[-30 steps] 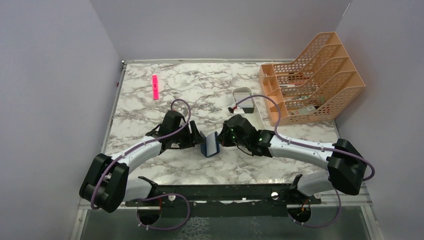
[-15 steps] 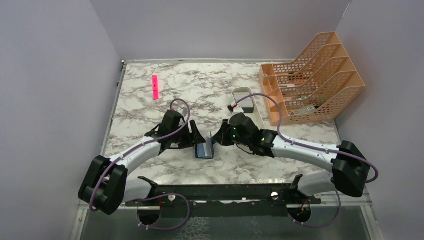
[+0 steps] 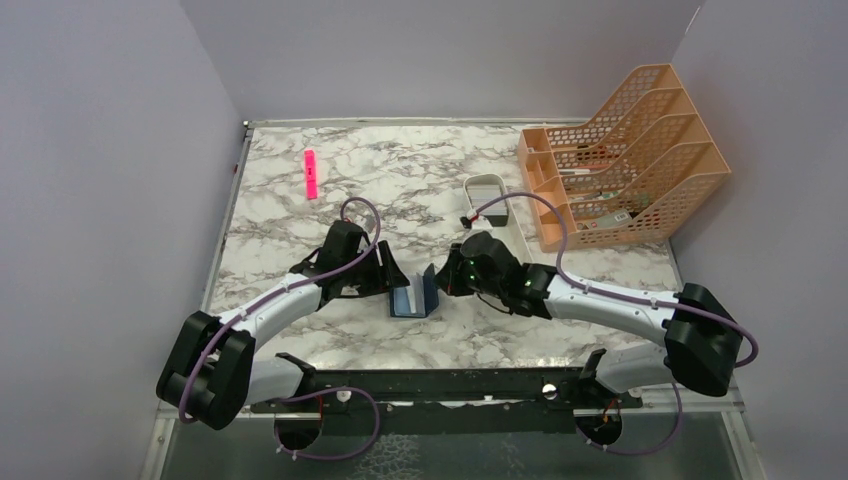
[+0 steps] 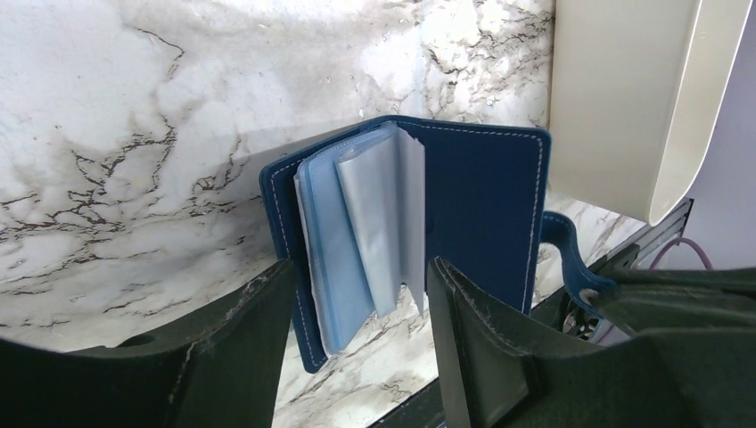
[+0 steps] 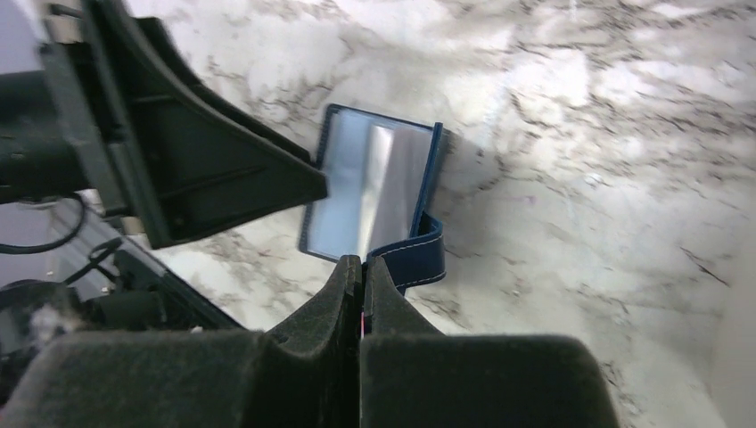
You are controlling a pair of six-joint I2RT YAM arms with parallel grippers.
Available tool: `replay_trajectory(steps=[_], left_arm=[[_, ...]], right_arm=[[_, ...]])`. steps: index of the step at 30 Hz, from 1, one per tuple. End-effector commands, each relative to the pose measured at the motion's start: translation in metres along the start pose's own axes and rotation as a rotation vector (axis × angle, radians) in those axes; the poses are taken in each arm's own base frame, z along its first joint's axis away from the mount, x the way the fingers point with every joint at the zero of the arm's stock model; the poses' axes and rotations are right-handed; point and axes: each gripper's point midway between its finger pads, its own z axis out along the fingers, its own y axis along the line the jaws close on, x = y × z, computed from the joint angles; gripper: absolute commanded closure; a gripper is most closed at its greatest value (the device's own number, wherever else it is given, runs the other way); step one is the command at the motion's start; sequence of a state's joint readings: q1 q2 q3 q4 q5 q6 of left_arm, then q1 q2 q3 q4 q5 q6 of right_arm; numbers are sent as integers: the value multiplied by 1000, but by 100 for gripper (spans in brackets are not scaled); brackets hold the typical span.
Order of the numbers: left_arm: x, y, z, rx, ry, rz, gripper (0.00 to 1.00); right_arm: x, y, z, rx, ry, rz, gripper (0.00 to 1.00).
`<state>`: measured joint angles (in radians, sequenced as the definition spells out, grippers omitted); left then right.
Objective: Put the credit cards into the card holder
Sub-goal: Open the card holder at the center of the board.
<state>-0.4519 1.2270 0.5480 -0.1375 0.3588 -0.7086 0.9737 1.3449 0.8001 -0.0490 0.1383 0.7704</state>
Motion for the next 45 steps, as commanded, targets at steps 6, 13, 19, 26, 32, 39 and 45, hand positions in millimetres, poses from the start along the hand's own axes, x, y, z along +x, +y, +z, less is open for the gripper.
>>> replay_trajectory(steps=[6,13,19,26,32,39,45], left_arm=[[-2,16,0,-81,-13,18,41],[0,16,2,-73,-5,23,39],[4,29,0,-137,-7,10,42],[2,41,-4,-208,-19,7,45],[8,9,2,-9,4,3,44],[10,1,7,52,19,0,44],[10,1,10,59,20,6,45]], right_arm=[[24,-63,-4,176,13,12,99],[27,-70,-3,189,20,3,99],[36,-90,-4,246,23,4,99],[43,-99,-4,262,32,8,99],[44,-96,-2,238,33,8,99],[45,-93,1,217,41,3,99],[45,-89,1,199,43,2,99]])
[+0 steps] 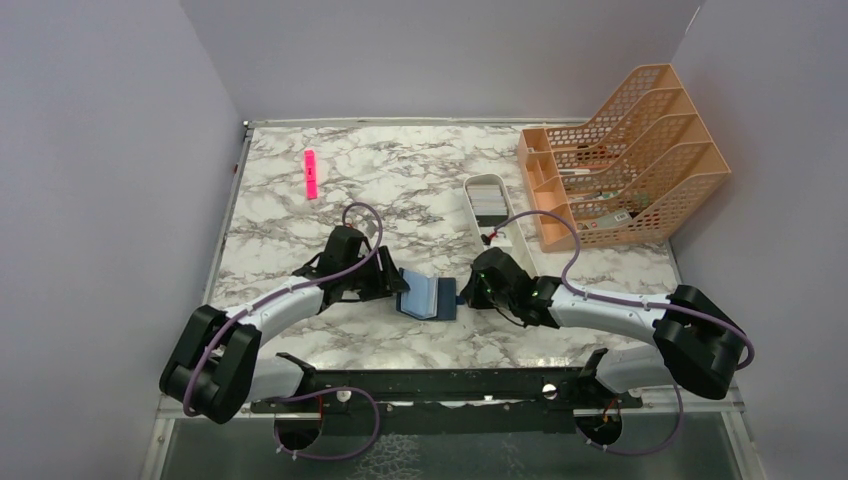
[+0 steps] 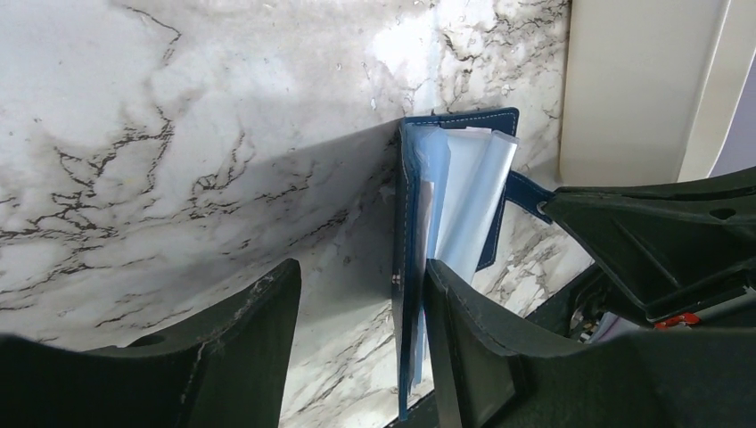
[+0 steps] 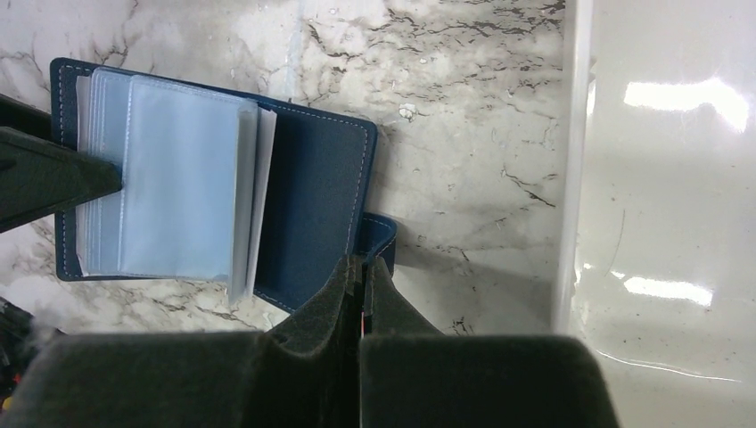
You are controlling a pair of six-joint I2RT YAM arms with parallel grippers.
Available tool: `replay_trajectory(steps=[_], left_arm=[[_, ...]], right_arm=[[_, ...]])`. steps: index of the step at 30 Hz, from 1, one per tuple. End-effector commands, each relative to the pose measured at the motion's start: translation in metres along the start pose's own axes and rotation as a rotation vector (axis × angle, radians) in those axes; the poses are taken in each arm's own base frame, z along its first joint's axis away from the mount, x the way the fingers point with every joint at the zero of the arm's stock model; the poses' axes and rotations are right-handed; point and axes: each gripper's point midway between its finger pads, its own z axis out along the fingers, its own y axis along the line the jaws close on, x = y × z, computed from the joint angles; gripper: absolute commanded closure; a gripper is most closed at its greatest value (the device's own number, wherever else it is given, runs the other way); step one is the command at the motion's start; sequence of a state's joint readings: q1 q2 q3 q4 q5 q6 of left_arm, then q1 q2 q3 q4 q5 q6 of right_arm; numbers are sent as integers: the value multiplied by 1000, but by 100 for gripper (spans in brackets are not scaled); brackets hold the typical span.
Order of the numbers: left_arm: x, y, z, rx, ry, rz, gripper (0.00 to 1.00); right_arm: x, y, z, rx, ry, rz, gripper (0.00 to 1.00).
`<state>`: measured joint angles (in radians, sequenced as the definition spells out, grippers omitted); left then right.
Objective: Put the credit cards into the card holder
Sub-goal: Open the card holder at the center of the board.
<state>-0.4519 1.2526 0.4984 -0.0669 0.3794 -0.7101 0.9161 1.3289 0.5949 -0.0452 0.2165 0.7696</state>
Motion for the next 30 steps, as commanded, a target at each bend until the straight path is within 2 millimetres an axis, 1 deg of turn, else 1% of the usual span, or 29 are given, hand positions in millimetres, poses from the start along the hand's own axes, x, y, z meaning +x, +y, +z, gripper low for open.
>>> replay_trajectory(steps=[1,2,3,5,8,10,11,14,16,19,22,26,28,30], left_arm=[[1,-6,3,44,7,7,46],[0,-6,4,42,7,6,49],[1,-6,4,41,10,4,54],[2,-6,5,42,15,2,63],[1,-5,3,34,9,-3,65],[-1,-3,2,17,1,-4,65],[-2,-2,2,10,-4,-3,65],[-3,-1,1,-1,-14,-3,65],[-3,-1,1,2,-10,-1,65],[-2,-2,1,5,-7,2,65],[-2,-3,2,8,-3,1,66],[-1,-5,5,24,10,-1,66],[-2,-7,6,33,15,-1,64],[-2,-8,7,37,19,-1,61]], right_arm=[[-2,4,0,-24,-6,-1,99],[-2,5,-1,-25,0,-3,96],[-3,7,-2,-25,7,-4,92],[-6,13,-8,-32,34,-8,83],[-15,31,-22,-85,59,-13,65],[-22,45,-31,-136,60,-17,60],[-25,51,-34,-161,58,-15,59],[-33,74,-41,-256,53,-5,59],[-36,88,-42,-317,50,2,61],[-37,107,-39,-388,72,12,67],[-33,121,-30,-417,101,8,67],[-27,121,-13,-384,125,3,67],[-22,112,-4,-329,141,4,69],[-17,99,4,-264,145,9,71]])
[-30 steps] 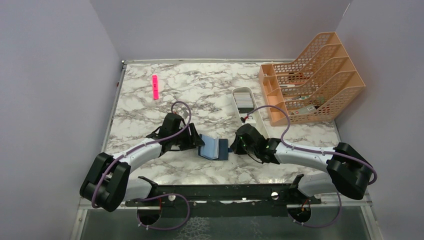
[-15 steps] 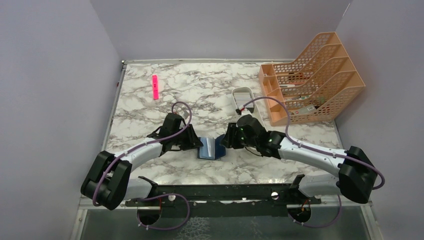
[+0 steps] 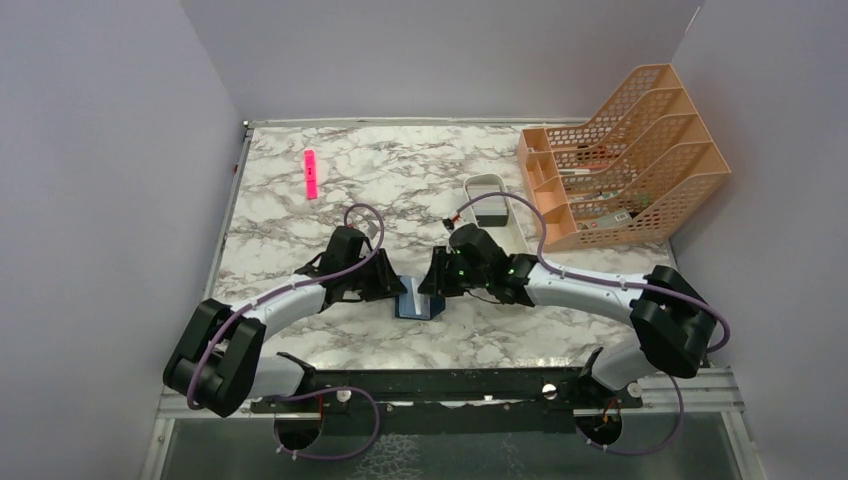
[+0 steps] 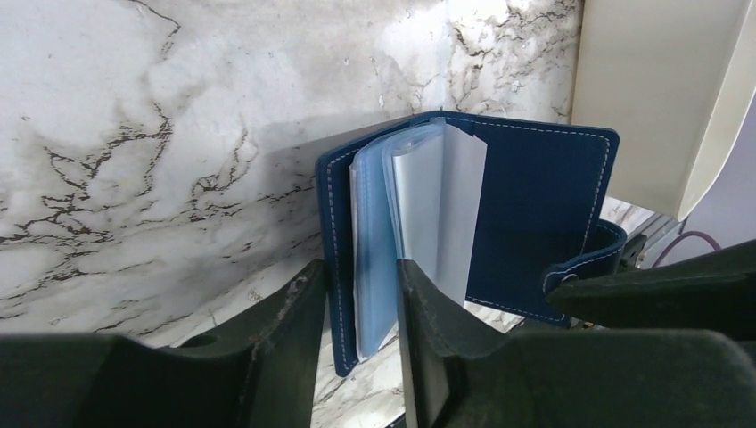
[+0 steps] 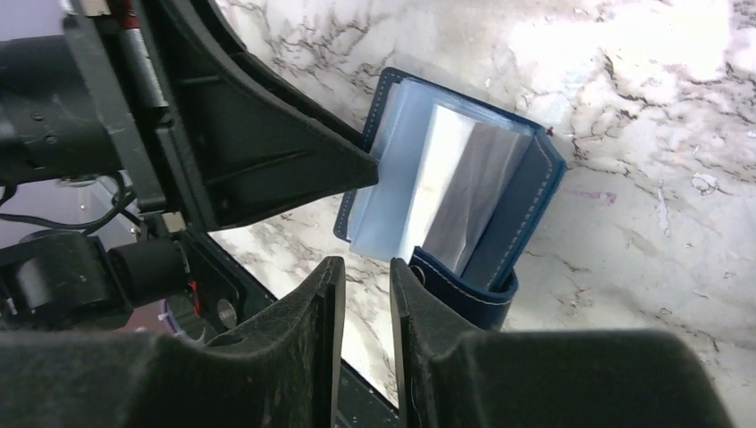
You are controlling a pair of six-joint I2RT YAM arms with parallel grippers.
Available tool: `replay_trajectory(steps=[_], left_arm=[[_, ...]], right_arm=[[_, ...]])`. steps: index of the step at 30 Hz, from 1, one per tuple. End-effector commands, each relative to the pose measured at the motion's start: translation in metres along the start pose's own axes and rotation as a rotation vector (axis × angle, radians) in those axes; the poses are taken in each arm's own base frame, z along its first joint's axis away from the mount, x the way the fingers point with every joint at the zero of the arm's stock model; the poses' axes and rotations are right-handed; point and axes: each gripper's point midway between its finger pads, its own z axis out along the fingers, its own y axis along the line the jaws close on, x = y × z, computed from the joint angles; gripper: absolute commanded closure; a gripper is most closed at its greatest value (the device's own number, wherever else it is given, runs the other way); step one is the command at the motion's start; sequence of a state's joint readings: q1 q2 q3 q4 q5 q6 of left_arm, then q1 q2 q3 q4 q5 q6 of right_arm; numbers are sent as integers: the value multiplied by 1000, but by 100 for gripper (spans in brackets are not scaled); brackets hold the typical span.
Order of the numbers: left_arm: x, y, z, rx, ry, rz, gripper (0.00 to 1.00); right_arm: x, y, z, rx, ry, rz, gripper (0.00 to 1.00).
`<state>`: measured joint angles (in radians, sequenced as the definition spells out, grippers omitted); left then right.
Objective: Put the credit cards into the card holder
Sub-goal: Open the card holder at the center of the board.
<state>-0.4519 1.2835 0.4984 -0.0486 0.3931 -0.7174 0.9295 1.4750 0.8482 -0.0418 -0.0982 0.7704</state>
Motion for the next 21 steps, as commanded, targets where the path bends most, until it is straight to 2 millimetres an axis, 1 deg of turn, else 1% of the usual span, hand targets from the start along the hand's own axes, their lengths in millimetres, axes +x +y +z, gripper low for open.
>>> replay_trajectory(steps=[1,3,6,11,16,21], left_arm=[[-4,-10,3,39,4,11,59],[-4,-11,4,49,7,13,53],[-3,-14,6,65,14,15,48],[-1,-16,8,82,32,20,40],[-2,-18,6,90,18,31,35],[-3,-23,3,115,6,43,30]], right_arm=[[3,-13,8,71,-2,18,72],[7,-26,9,112,-6,22,74],[14,-37,11,136,-4,23,75],[22,-47,14,163,9,17,77],[24,-55,14,184,2,15,79],[32,-66,14,208,2,22,81]])
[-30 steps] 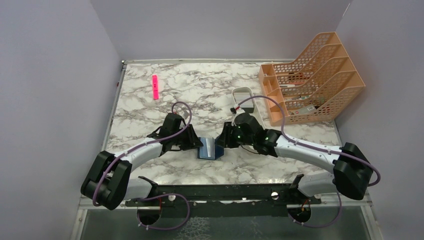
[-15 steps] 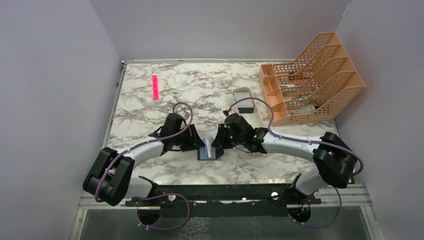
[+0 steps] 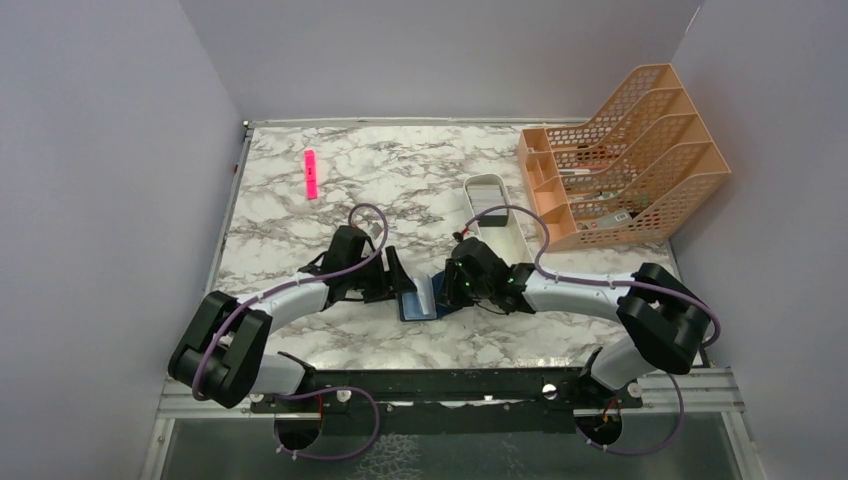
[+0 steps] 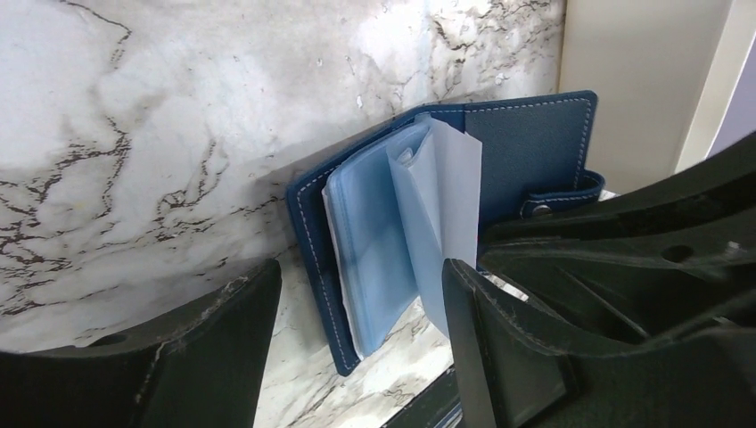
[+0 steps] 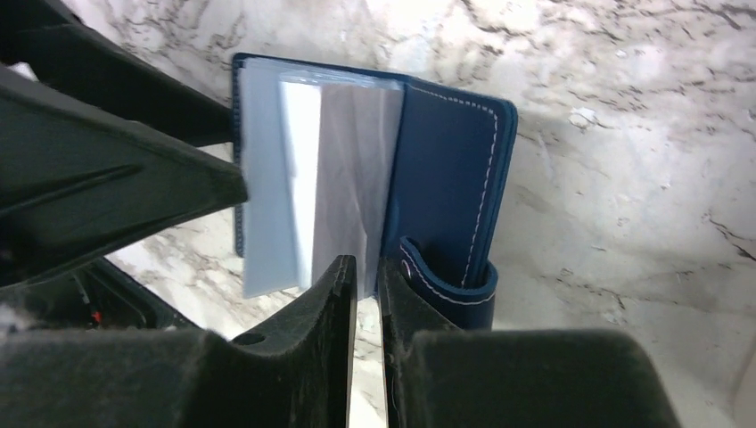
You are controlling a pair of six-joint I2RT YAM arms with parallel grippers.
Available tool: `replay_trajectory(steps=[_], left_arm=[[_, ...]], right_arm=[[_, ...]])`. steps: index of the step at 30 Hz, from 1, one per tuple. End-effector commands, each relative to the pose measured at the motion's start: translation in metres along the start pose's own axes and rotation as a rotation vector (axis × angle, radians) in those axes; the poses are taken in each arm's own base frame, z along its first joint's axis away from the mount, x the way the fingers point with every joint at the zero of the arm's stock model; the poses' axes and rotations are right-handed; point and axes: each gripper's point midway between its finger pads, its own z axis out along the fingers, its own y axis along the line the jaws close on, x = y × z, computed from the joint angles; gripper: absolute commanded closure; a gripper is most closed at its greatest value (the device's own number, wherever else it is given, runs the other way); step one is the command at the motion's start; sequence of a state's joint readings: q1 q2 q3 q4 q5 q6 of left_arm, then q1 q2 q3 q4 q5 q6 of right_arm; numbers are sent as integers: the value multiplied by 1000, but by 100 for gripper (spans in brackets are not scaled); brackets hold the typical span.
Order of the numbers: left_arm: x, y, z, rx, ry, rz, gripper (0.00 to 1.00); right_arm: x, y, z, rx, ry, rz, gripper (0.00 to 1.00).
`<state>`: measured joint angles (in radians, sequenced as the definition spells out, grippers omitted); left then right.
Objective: Put the credit cards into the card holder
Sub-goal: Open the card holder at the center of the board.
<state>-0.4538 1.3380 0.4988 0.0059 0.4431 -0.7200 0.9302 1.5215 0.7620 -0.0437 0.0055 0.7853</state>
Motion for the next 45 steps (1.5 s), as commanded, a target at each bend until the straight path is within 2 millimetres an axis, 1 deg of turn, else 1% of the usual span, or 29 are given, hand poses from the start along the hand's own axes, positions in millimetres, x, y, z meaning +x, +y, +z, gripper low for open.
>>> replay_trajectory(steps=[1,5,11,18,22,26,28,32,34,40,45], left_arm=[[-7,-20,-5,84,-27,47,28],[-7,-29,-7,132,-33,54,24],[-6,-28,-5,134,-33,53,24],[0,-24,1,129,-21,47,36],[1,-23,2,128,-27,47,39],[1,-17,3,105,-31,45,40],[1,-14,3,92,-32,46,39],[1,-9,5,64,-32,48,39],[1,-8,5,59,-32,44,39],[2,-7,5,50,-31,43,39],[0,-6,5,39,-31,44,39]], right_arm=[[5,-13,5,37,-20,4,81],[8,-11,5,18,-13,3,82],[5,-8,3,8,-25,3,83],[8,-15,2,28,-25,10,84],[9,-23,2,56,-33,19,84],[6,-28,-2,66,-53,26,84],[1,-24,-6,55,-64,18,84],[-13,-6,-16,7,-80,-17,84],[-20,-3,-20,14,-98,-32,84],[-34,-14,-21,104,-134,-71,84],[-35,-35,-13,211,-143,-89,84]])
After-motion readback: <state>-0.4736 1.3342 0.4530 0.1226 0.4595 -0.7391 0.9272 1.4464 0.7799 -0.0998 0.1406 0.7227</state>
